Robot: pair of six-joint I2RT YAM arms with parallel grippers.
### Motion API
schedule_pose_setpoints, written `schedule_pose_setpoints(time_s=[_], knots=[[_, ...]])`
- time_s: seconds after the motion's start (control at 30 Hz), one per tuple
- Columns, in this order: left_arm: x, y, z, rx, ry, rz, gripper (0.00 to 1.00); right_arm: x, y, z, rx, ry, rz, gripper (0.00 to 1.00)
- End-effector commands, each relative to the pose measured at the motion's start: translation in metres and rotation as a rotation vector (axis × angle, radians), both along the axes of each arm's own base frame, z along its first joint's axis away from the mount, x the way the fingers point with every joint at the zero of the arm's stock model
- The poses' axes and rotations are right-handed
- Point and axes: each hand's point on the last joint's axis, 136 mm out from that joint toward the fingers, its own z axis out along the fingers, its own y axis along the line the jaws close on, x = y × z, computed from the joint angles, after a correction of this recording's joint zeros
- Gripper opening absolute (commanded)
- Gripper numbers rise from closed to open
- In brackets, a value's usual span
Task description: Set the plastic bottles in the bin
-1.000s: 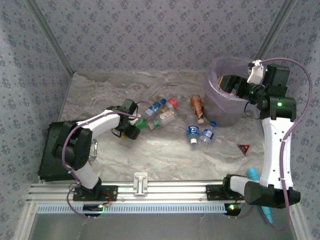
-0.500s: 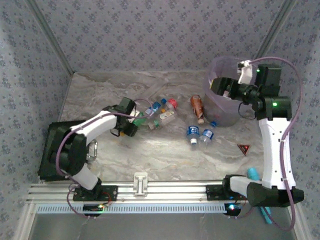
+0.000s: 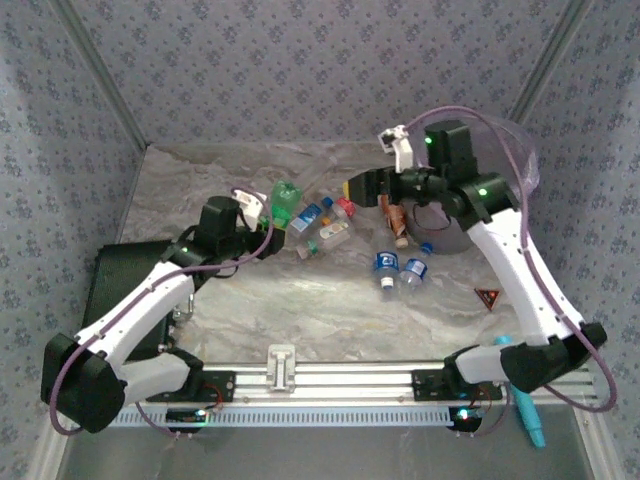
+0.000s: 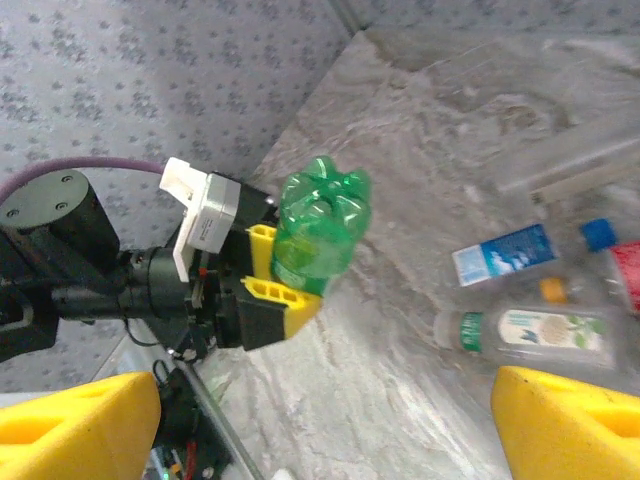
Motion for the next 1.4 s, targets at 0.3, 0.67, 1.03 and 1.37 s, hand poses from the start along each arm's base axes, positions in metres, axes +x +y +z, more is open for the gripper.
schedule_pose_setpoints(time_s=[0.3,0.67,1.03,1.37], knots=[[-0.013,-0.063,0.06,-0.319,-0.139,-0.16,0.27,0.026,0.054,-0.045,0.006,0.098,0.082,0.92],[-0.014,-0.082,0.055,-0.312,-0.115,-0.205,0.26,0.028,0.082,-0.07,0.043,0.174,0.171,0.84],[-0.014,-0.081,0.055,-0.298,-0.112,-0.2,0.4,0.033,0.077,-0.067,0.028,0.158,0.154,0.54],[-0.018,-0.059,0.039,-0.188,-0.091,-0.134,1.0,0.043,0.031,-0.014,-0.039,0.02,0.055,0.46]])
